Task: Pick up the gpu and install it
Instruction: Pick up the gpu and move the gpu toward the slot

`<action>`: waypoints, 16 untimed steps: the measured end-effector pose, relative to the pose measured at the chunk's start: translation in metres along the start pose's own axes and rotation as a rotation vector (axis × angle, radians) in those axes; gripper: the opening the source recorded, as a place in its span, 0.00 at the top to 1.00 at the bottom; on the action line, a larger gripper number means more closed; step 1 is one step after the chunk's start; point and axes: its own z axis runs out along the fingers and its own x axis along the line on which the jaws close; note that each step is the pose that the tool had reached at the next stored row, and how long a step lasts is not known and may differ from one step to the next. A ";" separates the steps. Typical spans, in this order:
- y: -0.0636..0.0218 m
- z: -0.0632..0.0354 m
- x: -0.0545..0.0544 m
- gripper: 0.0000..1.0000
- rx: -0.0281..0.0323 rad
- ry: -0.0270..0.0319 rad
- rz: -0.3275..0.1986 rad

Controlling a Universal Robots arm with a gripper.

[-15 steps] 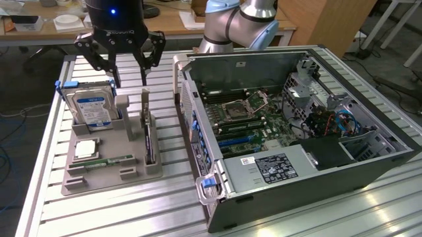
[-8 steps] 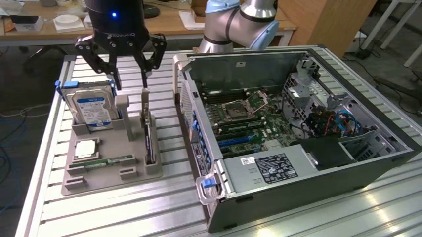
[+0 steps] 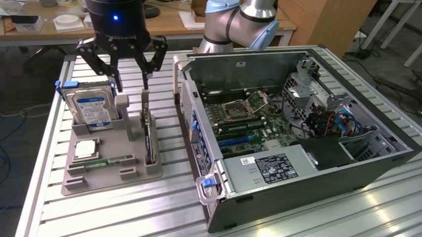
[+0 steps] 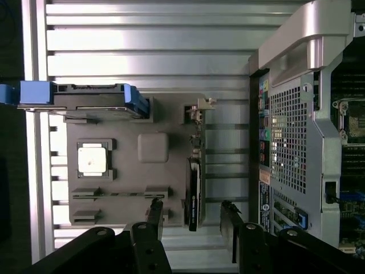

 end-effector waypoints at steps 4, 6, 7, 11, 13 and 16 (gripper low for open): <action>-0.0002 0.0015 -0.001 0.47 0.0001 0.0002 0.000; -0.0003 0.0026 -0.001 0.47 0.0001 0.0002 0.000; -0.0003 0.0033 -0.001 0.47 0.0000 0.0001 0.000; -0.0005 0.0055 -0.001 0.47 0.0000 0.0001 0.000; -0.0007 0.0066 -0.001 0.47 0.0000 0.0001 0.000; -0.0009 0.0082 -0.001 0.47 0.0000 0.0001 0.000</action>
